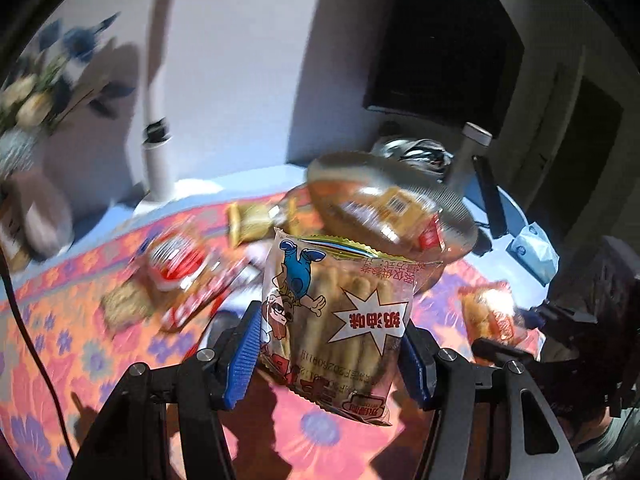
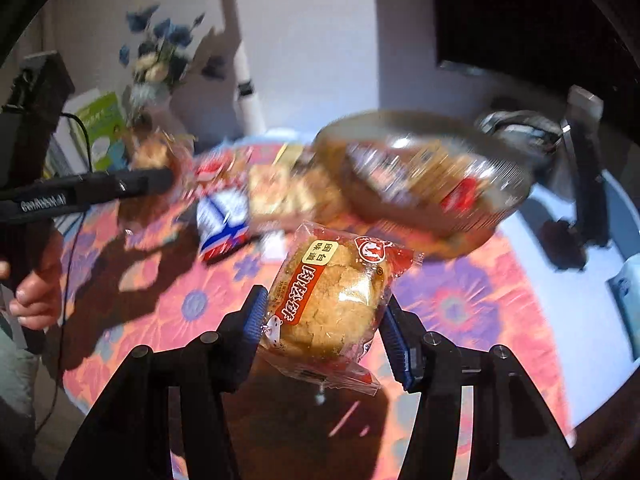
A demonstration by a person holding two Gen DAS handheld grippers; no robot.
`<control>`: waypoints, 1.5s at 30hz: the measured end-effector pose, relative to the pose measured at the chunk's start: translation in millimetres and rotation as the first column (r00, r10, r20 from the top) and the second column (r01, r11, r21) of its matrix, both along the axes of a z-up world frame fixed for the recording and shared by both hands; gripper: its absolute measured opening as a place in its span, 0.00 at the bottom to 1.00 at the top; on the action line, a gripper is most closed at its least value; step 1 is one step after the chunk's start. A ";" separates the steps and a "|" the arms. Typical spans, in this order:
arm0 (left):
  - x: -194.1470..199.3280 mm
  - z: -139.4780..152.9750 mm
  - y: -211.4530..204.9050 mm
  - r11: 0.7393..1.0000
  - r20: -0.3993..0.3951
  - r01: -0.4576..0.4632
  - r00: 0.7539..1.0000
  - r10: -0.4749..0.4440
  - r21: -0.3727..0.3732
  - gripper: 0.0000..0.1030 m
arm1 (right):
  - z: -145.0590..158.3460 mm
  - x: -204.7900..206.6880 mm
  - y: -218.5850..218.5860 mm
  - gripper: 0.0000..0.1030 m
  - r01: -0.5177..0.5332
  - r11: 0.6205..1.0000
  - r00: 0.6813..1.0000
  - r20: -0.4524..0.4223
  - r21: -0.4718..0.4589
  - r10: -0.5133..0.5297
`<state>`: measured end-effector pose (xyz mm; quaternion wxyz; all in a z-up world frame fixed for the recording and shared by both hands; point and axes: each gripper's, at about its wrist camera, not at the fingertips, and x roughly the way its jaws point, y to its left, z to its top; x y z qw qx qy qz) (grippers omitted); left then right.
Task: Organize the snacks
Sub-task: 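Carry both snacks over the glass bowl and open both tools to drop them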
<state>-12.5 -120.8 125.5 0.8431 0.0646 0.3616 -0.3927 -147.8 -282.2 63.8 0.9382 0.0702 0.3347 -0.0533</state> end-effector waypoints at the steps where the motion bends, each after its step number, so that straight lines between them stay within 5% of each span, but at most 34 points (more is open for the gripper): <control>1: 2.9 4.5 -12.4 1.000 0.007 0.009 1.000 -0.009 0.003 0.58 | 5.4 1.1 -5.8 0.52 0.010 1.000 1.000 0.013 -0.009 -0.010; 8: 34.2 30.3 -93.3 0.999 0.045 0.035 0.998 -0.036 0.032 0.58 | 33.3 28.9 -69.4 0.52 0.113 0.992 0.990 0.094 -0.055 -0.107; 19: 105.2 24.8 -196.6 0.997 -0.006 0.026 1.000 -0.026 0.077 0.58 | 29.6 87.5 -123.7 0.52 0.175 0.984 0.982 0.069 -0.025 -0.173; 24: 127.1 14.7 -215.4 0.997 -0.050 -0.002 0.999 0.006 0.082 0.77 | 20.0 96.1 -141.5 0.53 0.190 0.982 0.981 0.037 0.018 -0.191; 32: 118.1 22.3 -173.4 0.999 -0.053 -0.029 0.998 0.030 0.028 0.78 | 26.1 82.9 -145.3 0.59 0.164 0.985 0.985 0.051 0.043 -0.166; 45: 36.9 91.4 -20.7 0.984 0.157 -0.177 0.971 0.179 -0.028 0.78 | 48.8 64.5 -61.9 0.59 -0.024 0.998 0.996 0.086 0.054 0.019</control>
